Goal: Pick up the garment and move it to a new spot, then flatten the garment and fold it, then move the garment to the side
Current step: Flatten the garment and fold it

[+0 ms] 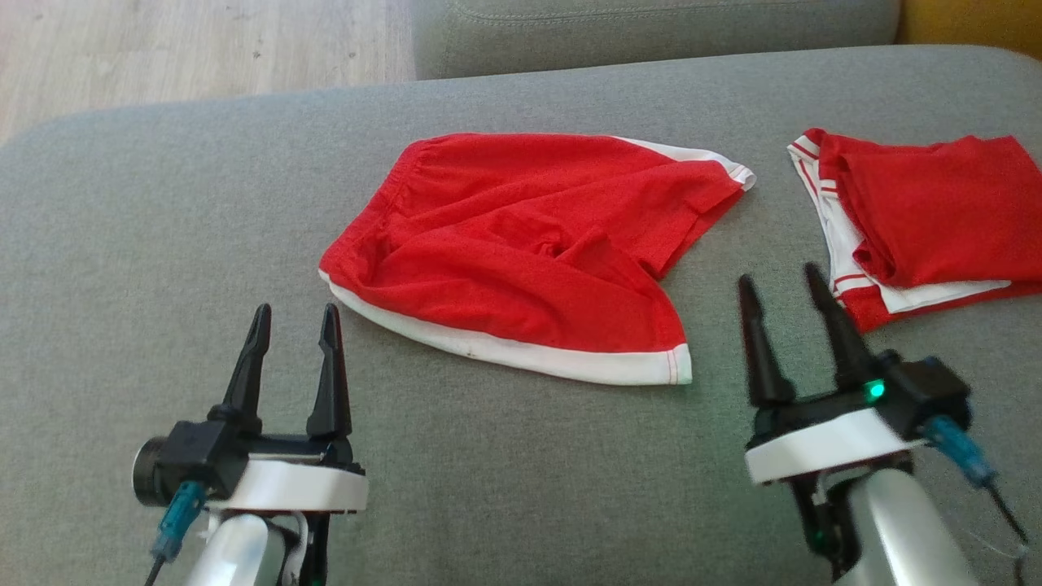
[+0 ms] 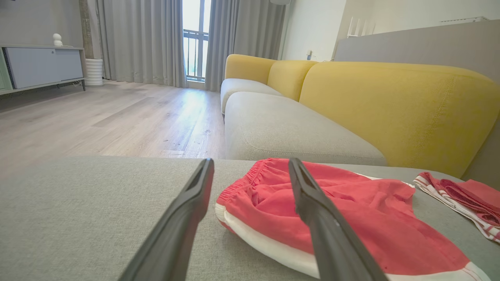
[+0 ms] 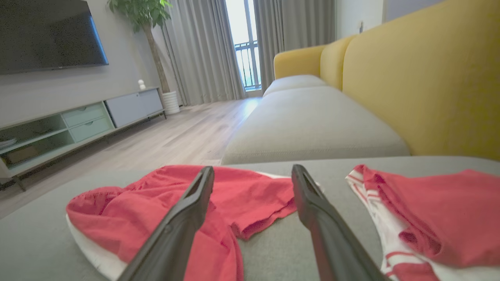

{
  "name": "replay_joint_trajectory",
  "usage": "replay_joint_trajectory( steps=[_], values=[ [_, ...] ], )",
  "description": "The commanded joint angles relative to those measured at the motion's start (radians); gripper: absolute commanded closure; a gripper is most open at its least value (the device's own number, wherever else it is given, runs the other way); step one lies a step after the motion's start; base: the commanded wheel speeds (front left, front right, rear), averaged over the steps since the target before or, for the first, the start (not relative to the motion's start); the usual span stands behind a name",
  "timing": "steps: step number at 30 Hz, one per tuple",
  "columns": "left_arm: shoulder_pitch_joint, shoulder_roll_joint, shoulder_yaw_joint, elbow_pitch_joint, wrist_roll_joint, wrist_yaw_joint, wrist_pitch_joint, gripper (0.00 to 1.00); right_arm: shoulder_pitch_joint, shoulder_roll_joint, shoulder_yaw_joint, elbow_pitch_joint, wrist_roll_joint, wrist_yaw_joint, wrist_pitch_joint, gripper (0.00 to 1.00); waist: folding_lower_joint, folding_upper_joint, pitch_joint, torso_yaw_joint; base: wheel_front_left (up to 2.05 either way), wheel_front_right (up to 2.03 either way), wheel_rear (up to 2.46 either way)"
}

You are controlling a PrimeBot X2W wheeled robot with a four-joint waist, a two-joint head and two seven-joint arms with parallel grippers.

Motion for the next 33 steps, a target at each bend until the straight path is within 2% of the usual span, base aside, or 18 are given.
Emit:
replay_joint_trajectory(
  steps=[1,7,14,33],
  values=[
    [-0.033,0.005,0.046,-0.024,0.010,-0.008,-0.009,0.00,-0.001,0.003,0.041,-0.019,0.007,0.007,0.015,0.00,0.0000,0.0000,0.003,0.003,0.00,0.00,0.00],
    [-0.036,-0.017,0.063,-0.007,0.029,-0.035,-0.009,0.00,0.006,0.003,0.105,0.060,0.025,0.007,0.106,0.00,0.0000,0.0000,0.015,0.019,0.00,0.00,0.00],
    [-0.047,-0.040,0.074,0.011,0.050,-0.061,-0.009,0.00,-0.013,0.003,0.128,0.151,0.060,0.007,0.169,0.00,0.0000,0.0000,0.030,0.041,0.00,0.00,0.00],
    [-0.047,-0.075,0.100,0.039,0.089,-0.098,-0.009,0.00,-0.080,0.003,0.167,0.305,0.111,0.007,0.124,0.00,0.0000,0.0000,0.028,0.084,0.00,0.00,0.00]
  ],
)
